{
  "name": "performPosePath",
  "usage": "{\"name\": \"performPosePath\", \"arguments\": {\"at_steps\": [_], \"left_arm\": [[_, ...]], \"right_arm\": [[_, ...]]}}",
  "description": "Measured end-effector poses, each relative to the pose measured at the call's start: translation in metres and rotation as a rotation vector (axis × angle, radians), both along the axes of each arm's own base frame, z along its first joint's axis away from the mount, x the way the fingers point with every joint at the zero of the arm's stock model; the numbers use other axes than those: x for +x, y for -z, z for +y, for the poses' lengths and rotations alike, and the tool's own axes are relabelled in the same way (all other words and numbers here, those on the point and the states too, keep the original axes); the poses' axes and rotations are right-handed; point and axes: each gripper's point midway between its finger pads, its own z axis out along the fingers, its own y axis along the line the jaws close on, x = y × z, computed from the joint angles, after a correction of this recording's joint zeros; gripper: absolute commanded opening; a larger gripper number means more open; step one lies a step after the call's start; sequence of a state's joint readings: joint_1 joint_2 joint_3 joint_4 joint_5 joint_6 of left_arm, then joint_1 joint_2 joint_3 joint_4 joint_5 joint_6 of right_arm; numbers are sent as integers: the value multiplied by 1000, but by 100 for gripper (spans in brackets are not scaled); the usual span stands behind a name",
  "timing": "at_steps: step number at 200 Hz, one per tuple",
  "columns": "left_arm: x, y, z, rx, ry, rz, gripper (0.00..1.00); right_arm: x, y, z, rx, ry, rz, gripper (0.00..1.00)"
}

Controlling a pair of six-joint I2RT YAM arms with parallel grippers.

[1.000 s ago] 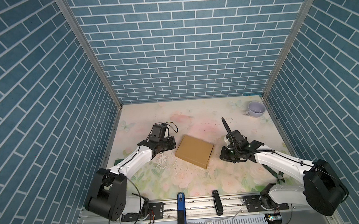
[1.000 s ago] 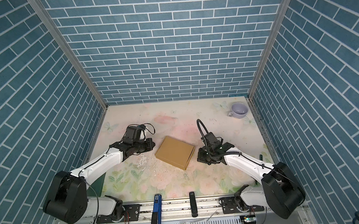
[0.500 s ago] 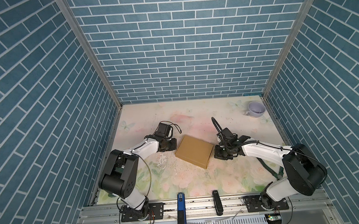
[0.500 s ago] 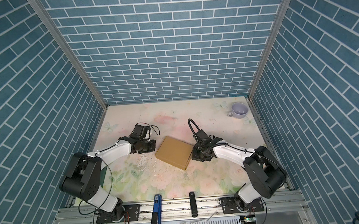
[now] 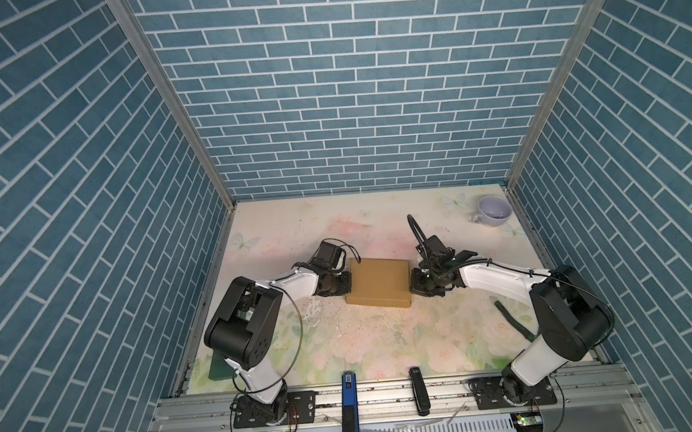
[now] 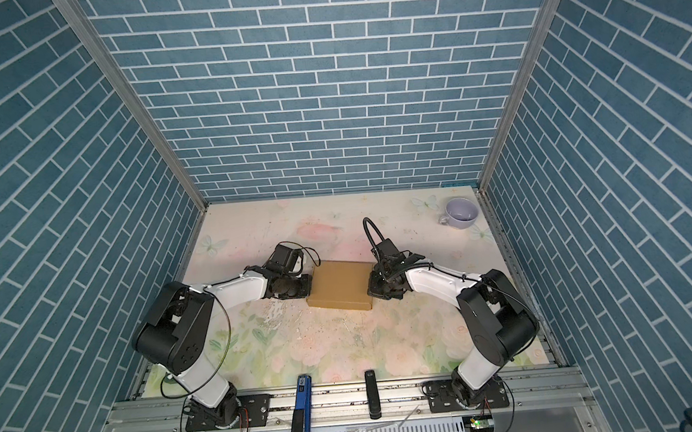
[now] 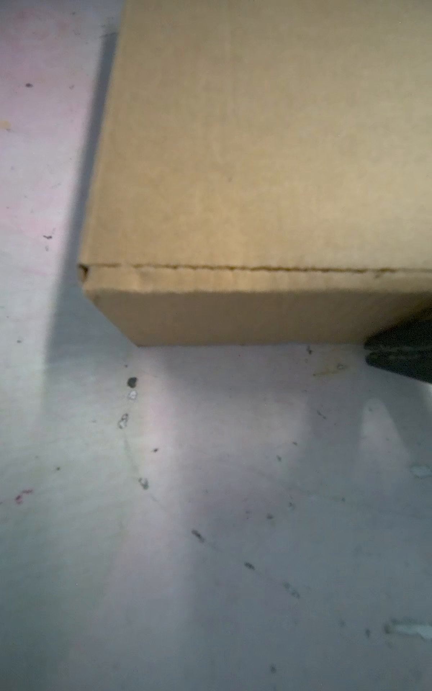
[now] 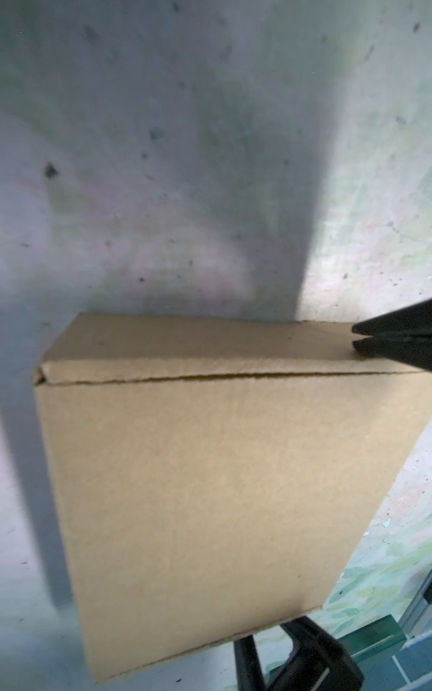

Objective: Fold the paper box

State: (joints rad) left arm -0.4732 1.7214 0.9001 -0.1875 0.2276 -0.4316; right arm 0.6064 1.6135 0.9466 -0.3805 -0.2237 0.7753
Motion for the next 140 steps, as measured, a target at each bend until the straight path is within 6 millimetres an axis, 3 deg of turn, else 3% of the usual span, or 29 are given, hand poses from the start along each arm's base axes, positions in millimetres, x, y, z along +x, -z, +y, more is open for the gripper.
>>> {"name": "performPosePath", "arguments": {"at_steps": [31, 62, 96, 140], "left_arm": [[7, -1, -4, -14, -33, -6, 1], [15, -2, -5, -13, -55, -12, 1], [20, -5, -5, -4, -66, -23, 3], [21, -6, -2, 18, -76, -25, 14]], "right_arm": [[24, -10, -2, 9, 5, -39, 0], [41, -6, -3, 3, 3, -42, 0], [43, 0, -4, -5, 1, -30, 0], [42, -1, -5, -10, -14, -38, 4]]}}
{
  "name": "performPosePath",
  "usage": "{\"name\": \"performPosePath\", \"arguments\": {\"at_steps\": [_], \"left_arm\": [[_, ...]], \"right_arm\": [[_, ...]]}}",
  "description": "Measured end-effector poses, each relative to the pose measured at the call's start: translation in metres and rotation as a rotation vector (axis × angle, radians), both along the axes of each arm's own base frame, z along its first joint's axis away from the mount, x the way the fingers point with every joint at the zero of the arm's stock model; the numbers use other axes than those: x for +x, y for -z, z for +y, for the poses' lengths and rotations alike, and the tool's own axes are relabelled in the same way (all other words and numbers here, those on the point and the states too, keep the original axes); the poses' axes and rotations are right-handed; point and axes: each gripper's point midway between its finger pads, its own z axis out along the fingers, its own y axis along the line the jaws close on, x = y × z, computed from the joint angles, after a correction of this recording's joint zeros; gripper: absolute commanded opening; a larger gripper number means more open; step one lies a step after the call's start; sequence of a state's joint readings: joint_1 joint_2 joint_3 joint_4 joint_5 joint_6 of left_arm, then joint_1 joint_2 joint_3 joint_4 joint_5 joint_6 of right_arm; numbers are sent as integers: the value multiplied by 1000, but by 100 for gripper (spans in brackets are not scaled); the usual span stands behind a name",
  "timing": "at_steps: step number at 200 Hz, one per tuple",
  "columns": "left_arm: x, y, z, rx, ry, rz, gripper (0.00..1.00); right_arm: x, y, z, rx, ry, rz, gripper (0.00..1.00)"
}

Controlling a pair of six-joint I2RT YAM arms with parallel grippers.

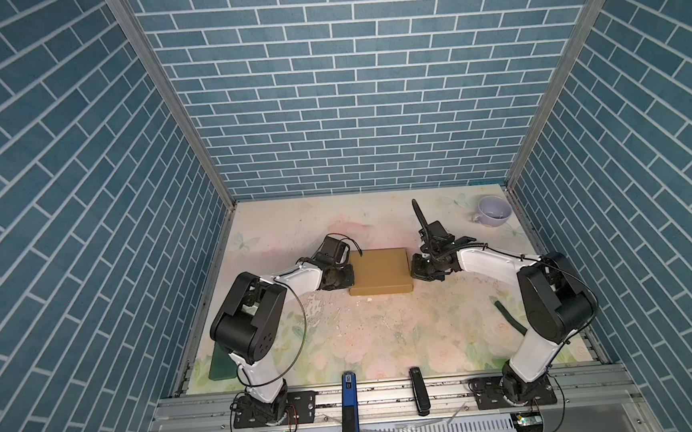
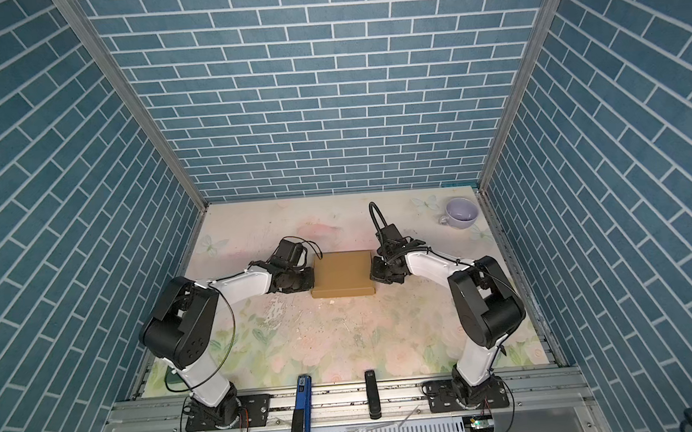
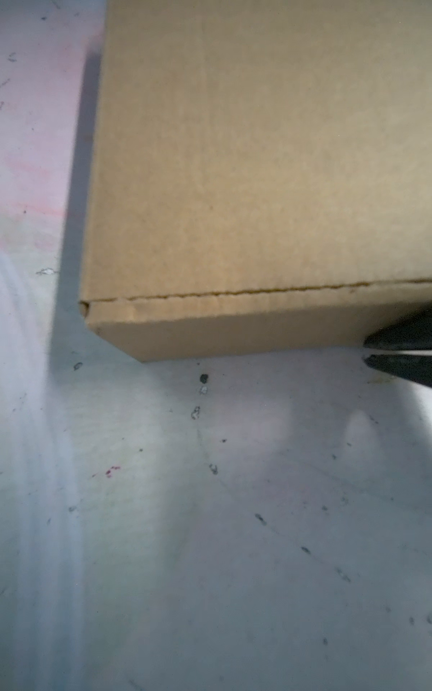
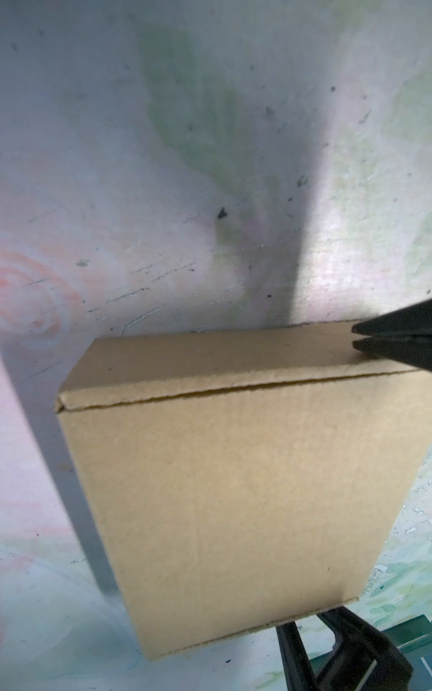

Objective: Fold the paper box

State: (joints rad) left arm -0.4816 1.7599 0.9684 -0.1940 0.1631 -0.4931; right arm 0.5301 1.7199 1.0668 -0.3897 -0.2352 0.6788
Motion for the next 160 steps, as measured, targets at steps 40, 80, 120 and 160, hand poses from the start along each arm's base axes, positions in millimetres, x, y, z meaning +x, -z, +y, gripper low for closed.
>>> {"name": "performPosePath", "arguments": {"at_steps": [40, 80, 120, 160], "left_arm": [[-2, -3, 5, 26, -8, -2, 33], [0, -29, 9, 33, -13, -56, 54], [5, -56, 18, 30, -19, -115, 100], [6, -80, 41, 46, -47, -170, 100]], "right_arm": [[-2, -17, -5, -4, 2, -36, 16], [-13, -34, -19, -21, 15, -88, 37], [-20, -45, -34, -48, 31, -146, 69], [-18, -64, -45, -58, 65, -232, 78]]}}
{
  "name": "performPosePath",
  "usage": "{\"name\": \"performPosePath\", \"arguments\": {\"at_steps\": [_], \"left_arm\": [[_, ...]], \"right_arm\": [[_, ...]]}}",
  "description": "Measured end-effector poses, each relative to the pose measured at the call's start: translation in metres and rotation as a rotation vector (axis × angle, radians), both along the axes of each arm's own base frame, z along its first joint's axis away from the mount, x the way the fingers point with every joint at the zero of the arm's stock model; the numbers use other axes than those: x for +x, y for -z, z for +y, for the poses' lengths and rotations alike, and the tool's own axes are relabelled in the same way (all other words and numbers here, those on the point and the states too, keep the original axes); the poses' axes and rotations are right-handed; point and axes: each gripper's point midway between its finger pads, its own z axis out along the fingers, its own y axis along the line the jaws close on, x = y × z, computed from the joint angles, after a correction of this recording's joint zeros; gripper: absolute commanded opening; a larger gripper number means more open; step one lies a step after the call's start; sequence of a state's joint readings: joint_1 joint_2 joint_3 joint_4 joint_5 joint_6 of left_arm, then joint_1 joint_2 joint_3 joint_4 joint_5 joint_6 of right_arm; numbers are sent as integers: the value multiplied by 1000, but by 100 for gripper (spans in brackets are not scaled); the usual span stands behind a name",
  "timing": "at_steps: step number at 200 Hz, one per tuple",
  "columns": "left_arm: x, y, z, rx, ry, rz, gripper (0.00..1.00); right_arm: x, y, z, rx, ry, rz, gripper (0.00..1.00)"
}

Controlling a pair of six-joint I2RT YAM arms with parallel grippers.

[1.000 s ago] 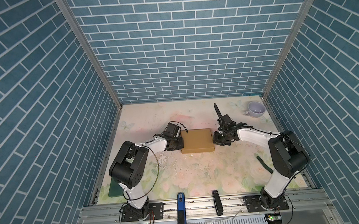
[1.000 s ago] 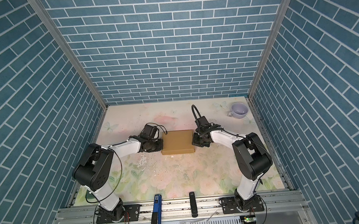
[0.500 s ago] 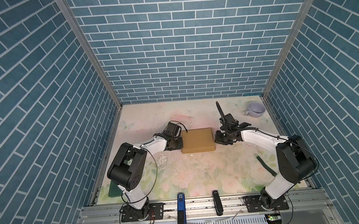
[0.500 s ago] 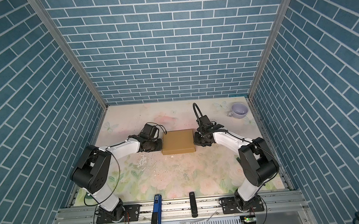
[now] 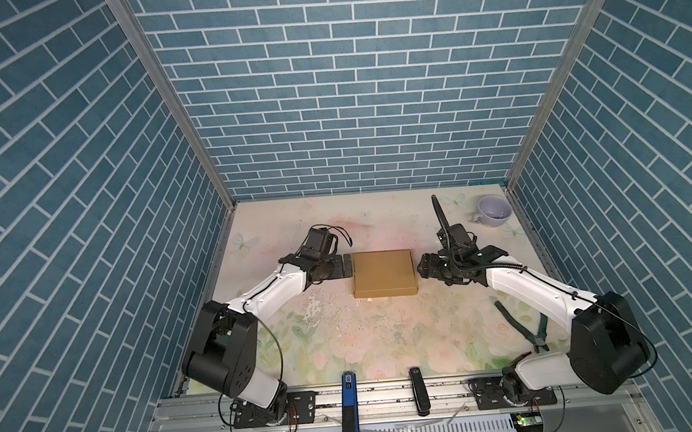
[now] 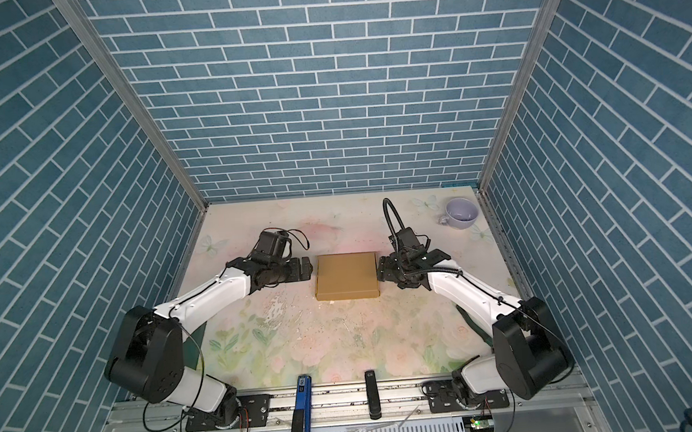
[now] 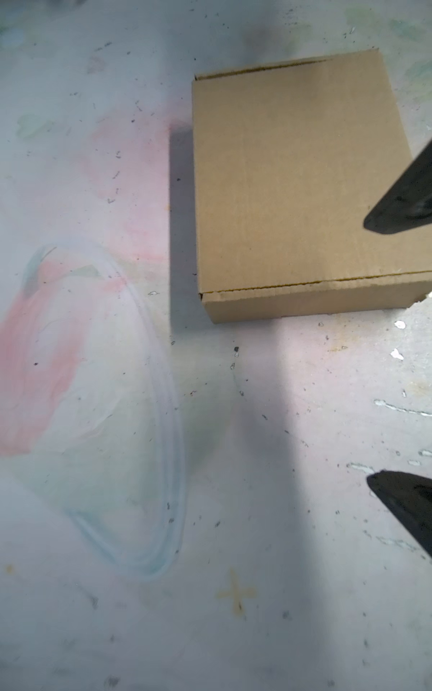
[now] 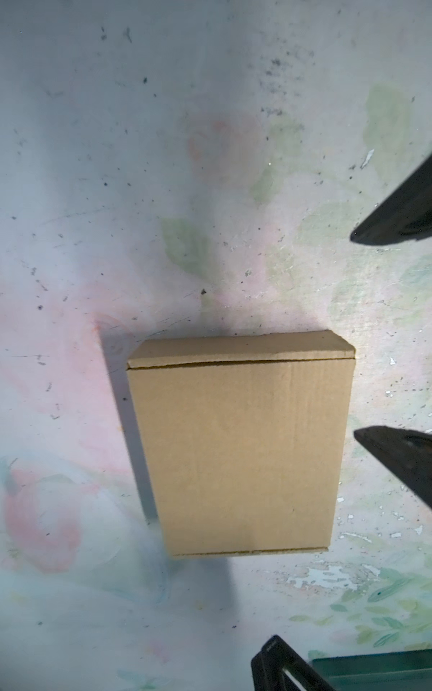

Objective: Fold the paper box

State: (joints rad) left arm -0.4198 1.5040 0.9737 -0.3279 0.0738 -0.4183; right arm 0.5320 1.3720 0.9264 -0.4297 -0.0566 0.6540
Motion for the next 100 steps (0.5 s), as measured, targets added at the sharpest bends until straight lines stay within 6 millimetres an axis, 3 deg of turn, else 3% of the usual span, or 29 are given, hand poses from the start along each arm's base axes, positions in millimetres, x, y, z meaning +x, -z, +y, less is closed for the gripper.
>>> {"name": "performPosePath", "arguments": {"at_steps": [51, 100], "left_arm": [[-10, -29, 70, 64, -127, -120, 99], [-26, -44, 135, 225, -266, -223, 100]], "right_arm": [[0, -1, -13, -2, 39, -95, 84], [1, 2, -22, 20, 75, -206, 85]]}}
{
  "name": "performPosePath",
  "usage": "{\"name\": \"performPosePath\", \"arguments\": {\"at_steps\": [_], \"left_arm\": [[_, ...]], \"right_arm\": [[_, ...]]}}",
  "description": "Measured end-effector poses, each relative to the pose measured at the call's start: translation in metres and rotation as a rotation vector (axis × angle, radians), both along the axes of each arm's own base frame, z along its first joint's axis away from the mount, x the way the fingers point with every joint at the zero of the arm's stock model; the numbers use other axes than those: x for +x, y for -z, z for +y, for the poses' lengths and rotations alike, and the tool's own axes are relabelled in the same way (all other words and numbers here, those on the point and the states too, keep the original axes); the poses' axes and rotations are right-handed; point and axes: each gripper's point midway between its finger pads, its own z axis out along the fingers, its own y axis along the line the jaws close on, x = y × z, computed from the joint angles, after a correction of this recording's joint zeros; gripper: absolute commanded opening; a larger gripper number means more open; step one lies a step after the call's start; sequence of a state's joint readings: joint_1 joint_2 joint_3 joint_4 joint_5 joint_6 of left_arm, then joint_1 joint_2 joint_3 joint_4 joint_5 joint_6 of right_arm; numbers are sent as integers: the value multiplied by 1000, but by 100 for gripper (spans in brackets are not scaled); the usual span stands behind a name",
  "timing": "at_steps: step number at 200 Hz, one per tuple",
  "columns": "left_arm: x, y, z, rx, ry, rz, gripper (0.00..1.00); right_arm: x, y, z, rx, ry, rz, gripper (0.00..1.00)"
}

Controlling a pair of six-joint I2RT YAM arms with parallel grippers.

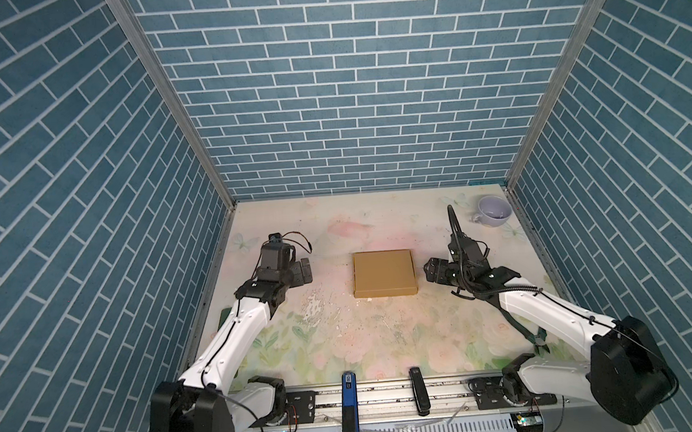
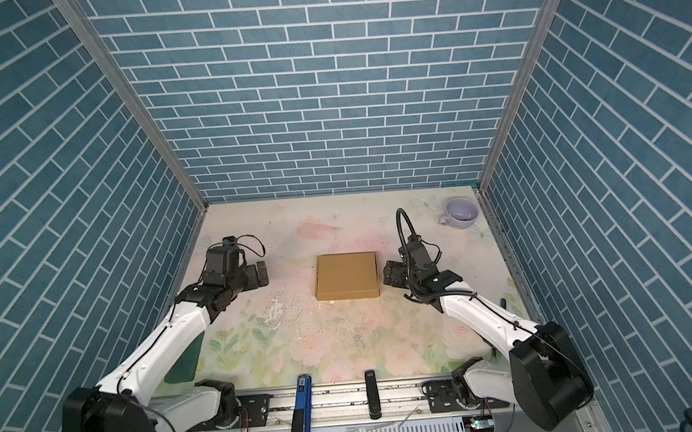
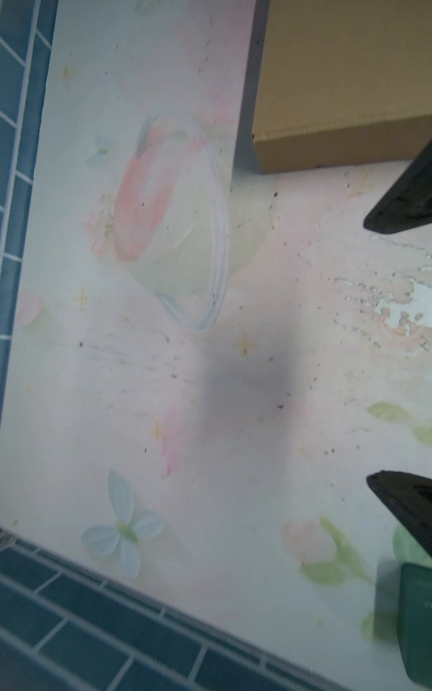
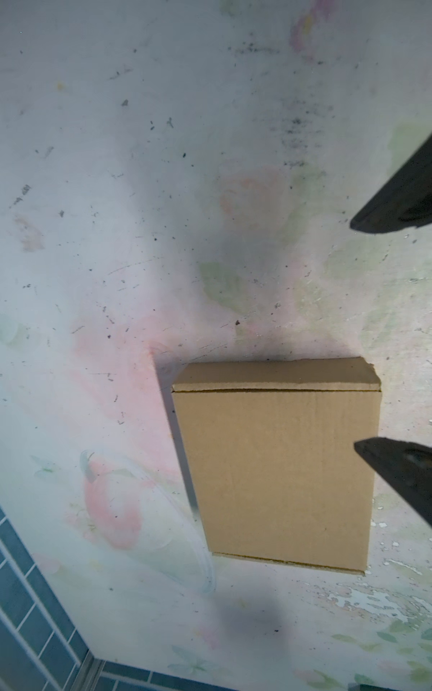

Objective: Fold the paper box

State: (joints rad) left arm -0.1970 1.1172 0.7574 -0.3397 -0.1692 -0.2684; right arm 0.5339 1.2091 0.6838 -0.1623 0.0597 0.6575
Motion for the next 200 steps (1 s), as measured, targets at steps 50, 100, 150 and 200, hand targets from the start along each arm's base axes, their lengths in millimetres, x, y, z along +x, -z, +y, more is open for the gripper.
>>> {"name": "performPosePath", "arguments": {"at_steps": [50, 100, 150, 200], "left_arm": [[-21, -5, 47, 204, -133, -104, 100], [-40, 30, 85, 329, -235, -199, 100], [-27, 34, 86, 279, -218, -337, 100], [-3, 39, 74, 277, -137, -379, 100]], "right_arm": [[-8, -13, -13, 28, 22, -130, 85], [-9, -52, -26, 22, 41, -279, 85], [-16, -39, -41, -8, 86, -295, 85], [-17, -45, -49, -14, 117, -330, 85]]}}
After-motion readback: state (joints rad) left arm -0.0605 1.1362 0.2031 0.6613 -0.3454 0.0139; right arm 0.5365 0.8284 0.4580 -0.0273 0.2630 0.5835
